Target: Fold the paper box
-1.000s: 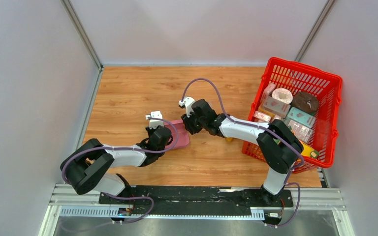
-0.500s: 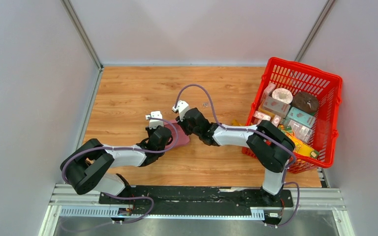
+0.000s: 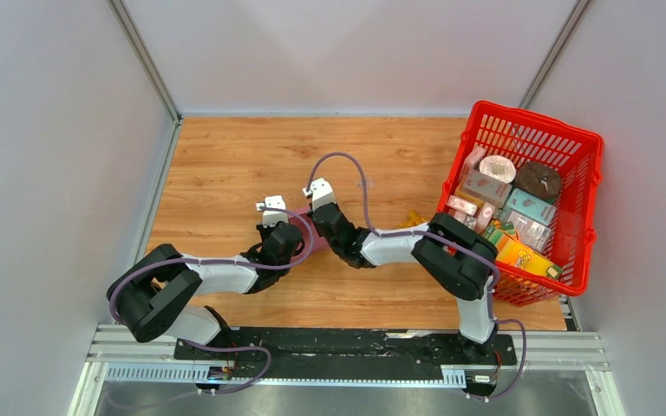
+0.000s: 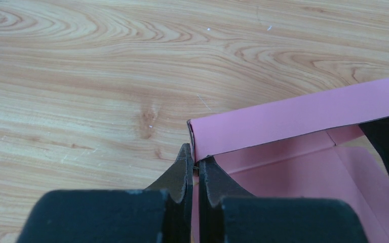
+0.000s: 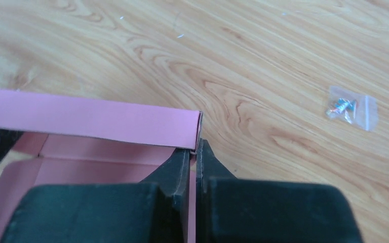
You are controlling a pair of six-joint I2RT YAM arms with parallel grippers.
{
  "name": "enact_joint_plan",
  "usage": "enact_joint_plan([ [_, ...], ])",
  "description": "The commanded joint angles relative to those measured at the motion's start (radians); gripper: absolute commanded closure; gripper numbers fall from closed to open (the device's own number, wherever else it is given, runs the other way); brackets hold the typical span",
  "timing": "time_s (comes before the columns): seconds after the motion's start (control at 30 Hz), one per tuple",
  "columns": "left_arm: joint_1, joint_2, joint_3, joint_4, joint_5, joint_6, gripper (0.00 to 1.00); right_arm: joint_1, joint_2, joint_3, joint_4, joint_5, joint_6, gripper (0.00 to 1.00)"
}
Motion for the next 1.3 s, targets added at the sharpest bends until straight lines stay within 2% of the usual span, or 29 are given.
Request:
enact_joint_plan([
  [0.0,-0.005,0.024,-0.005,-0.052,0.082,-0.031,1.00,0.105,0.090,0.084,0.002,0.449,0.108,1.00],
  [0.03,-0.005,0.027,-0.004,-0.052,0.084,-0.034,1.00,0.130,0.117,0.093,0.003,0.517,0.115,1.00],
  [0.1,-0.005,0.030,-0.002,-0.060,0.084,-0.044,1.00,0.138,0.131,0.104,-0.027,0.513,0.193,1.00],
  [0.23,-0.006,0.036,-0.002,-0.065,0.080,-0.069,1.00,0.141,0.122,0.082,-0.025,0.516,0.218,1.00],
  [0.3,-0.005,0.041,-0.007,-0.063,0.080,-0.080,1.00,0.138,0.110,0.062,-0.009,0.496,0.211,1.00],
  [0.4,-0.005,0.045,-0.002,-0.066,0.079,-0.080,1.00,0.127,0.050,0.012,0.029,0.386,0.214,1.00],
  [0.47,-0.005,0.041,-0.004,-0.069,0.076,-0.078,1.00,0.104,-0.008,-0.040,0.028,0.269,0.219,0.85],
  [0.5,-0.006,0.038,-0.004,-0.071,0.074,-0.080,1.00,0.096,-0.028,-0.054,0.019,0.195,0.218,0.62],
  [0.57,-0.005,0.035,-0.004,-0.077,0.074,-0.080,1.00,0.073,-0.086,-0.089,-0.026,0.130,0.210,0.44],
  [0.6,-0.006,0.036,-0.001,-0.081,0.073,-0.080,1.00,0.069,-0.106,-0.097,-0.056,0.107,0.214,0.32],
  [0.7,-0.005,0.036,0.005,-0.094,0.071,-0.083,1.00,0.041,-0.178,-0.093,-0.219,0.001,0.256,0.25],
  [0.87,-0.006,0.033,0.039,-0.161,0.087,-0.096,1.00,0.004,-0.290,-0.111,-0.418,-0.120,0.348,0.21],
  [0.9,-0.005,0.021,0.048,-0.214,0.091,-0.100,0.99,-0.010,-0.302,-0.108,-0.454,-0.200,0.363,0.20],
  [0.93,-0.005,0.010,0.065,-0.242,0.096,-0.104,0.89,-0.046,-0.316,-0.100,-0.480,-0.251,0.379,0.20],
  [1.0,-0.005,-0.042,0.079,-0.338,0.103,-0.136,0.75,-0.076,-0.329,-0.079,-0.564,-0.304,0.418,0.19],
  [1.03,-0.003,-0.062,0.088,-0.366,0.116,-0.142,0.64,-0.100,-0.335,-0.077,-0.590,-0.373,0.422,0.19],
  [1.17,-0.003,-0.194,0.097,-0.512,0.137,-0.155,0.53,-0.116,-0.365,-0.091,-0.600,-0.472,0.454,0.18],
  [1.27,0.004,-0.301,0.099,-0.609,0.177,-0.169,0.48,-0.122,-0.376,-0.105,-0.595,-0.489,0.481,0.18],
])
